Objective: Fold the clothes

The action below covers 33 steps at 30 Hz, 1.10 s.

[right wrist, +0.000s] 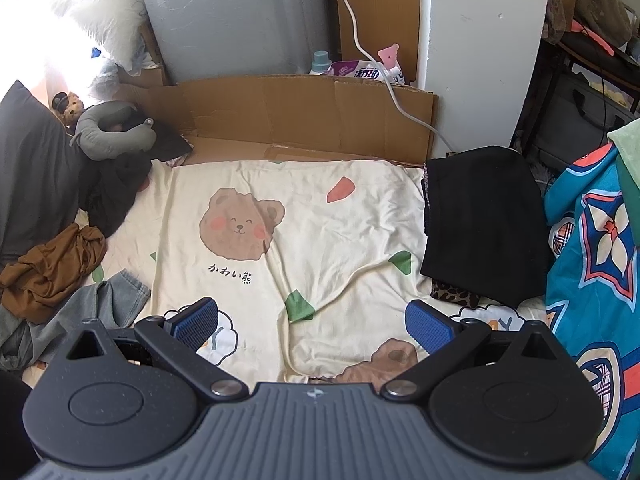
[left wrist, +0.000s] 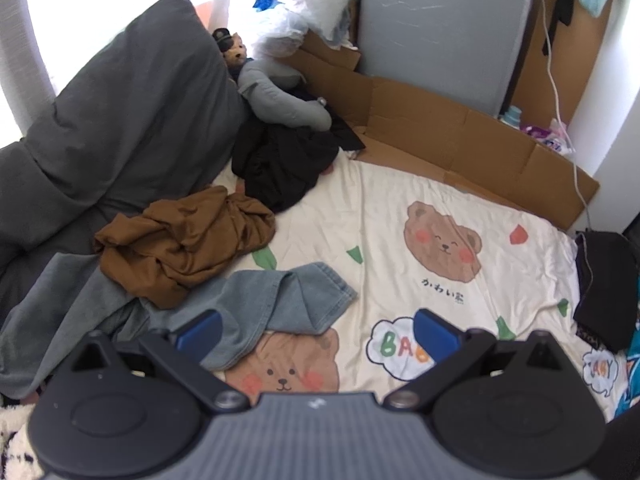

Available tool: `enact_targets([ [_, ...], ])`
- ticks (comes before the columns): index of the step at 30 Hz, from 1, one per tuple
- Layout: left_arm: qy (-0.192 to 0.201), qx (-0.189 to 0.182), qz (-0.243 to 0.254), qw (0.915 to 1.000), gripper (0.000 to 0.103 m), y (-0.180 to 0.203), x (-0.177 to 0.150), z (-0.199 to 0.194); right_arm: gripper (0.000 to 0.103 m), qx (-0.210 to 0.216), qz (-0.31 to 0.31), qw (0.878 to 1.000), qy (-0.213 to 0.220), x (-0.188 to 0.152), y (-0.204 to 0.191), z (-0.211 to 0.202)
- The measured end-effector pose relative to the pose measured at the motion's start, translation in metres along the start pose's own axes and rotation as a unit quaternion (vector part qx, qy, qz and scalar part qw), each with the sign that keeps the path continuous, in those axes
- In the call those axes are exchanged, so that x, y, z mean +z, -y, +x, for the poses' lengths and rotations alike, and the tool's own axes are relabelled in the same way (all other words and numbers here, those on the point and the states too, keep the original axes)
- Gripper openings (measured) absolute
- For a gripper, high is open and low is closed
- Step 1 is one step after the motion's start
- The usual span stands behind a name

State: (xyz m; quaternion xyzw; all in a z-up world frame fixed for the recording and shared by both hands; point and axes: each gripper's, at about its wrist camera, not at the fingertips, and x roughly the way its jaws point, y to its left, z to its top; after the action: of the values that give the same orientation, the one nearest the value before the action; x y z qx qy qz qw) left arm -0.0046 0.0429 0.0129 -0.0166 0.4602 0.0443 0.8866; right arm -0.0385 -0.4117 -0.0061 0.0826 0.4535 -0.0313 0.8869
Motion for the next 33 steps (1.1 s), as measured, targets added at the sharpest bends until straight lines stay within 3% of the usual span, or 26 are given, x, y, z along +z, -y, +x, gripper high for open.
enact_targets([
  [8, 0.003, 0.013, -0.013, 0.9998, 0.103, -0.025, 0.004, 0.001, 0.103, 0.004, -0.003, 1.0, -0.004, 0.0, -0.003, 0.001],
  [20, 0.016, 0.003, -0.045, 0.9989, 0.098, -0.061, 0.008, 0.006, 0.103, 0.021, -0.019, 1.0, 0.003, 0.004, -0.016, 0.006],
  [26, 0.019, 0.015, -0.055, 0.9982, 0.097, -0.079, 0.004, 0.01, 0.101, 0.03, -0.053, 0.998, 0.004, 0.005, -0.028, 0.012],
  [33, 0.017, 0.038, -0.057, 0.9975, 0.096, -0.093, 0.003, 0.012, 0.101, 0.057, -0.051, 0.997, 0.005, 0.011, -0.03, 0.021],
])
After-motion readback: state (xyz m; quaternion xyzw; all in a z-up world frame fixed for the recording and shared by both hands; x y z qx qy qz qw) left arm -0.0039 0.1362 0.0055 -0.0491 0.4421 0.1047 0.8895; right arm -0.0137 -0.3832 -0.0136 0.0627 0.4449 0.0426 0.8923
